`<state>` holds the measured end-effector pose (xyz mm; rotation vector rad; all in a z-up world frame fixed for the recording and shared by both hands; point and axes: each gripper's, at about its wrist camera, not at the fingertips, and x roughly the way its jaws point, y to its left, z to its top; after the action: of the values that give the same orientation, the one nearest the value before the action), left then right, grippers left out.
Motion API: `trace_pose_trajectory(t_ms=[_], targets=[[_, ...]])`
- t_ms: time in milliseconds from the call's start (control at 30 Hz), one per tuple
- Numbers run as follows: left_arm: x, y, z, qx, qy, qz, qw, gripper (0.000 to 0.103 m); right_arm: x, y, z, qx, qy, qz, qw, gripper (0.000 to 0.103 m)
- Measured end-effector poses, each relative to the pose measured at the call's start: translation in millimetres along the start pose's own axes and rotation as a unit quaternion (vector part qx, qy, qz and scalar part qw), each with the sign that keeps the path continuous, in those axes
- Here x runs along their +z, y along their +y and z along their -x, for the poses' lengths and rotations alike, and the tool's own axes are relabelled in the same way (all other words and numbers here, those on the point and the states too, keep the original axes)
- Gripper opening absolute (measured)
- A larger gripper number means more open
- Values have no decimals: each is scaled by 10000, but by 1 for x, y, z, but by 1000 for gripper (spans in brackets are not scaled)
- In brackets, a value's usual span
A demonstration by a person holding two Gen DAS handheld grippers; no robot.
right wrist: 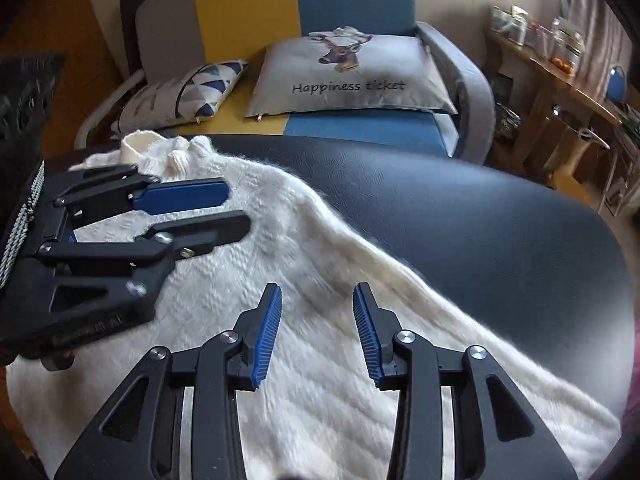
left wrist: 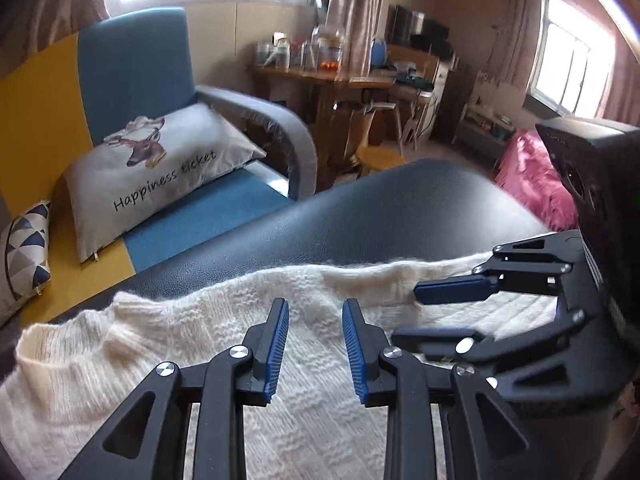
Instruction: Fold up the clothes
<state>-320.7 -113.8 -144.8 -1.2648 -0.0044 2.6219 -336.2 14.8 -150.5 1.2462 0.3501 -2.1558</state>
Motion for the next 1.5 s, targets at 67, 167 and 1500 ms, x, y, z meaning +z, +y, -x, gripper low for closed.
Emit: trace_pose_trajectory(t_ms=[67, 167, 1500], targets=[[-3, 5, -14, 138, 233, 69, 9996, 28, 2, -3, -11, -119, 59, -27, 9999, 40], [-8, 8, -17, 184, 184, 158, 9995, 28, -1, -15, -13, -65, -45, -266, 9996, 39], [-186, 109, 156, 1957, -191, 2044, 9589, 36, -118, -153, 89, -1612, 197, -2032, 9656, 72]])
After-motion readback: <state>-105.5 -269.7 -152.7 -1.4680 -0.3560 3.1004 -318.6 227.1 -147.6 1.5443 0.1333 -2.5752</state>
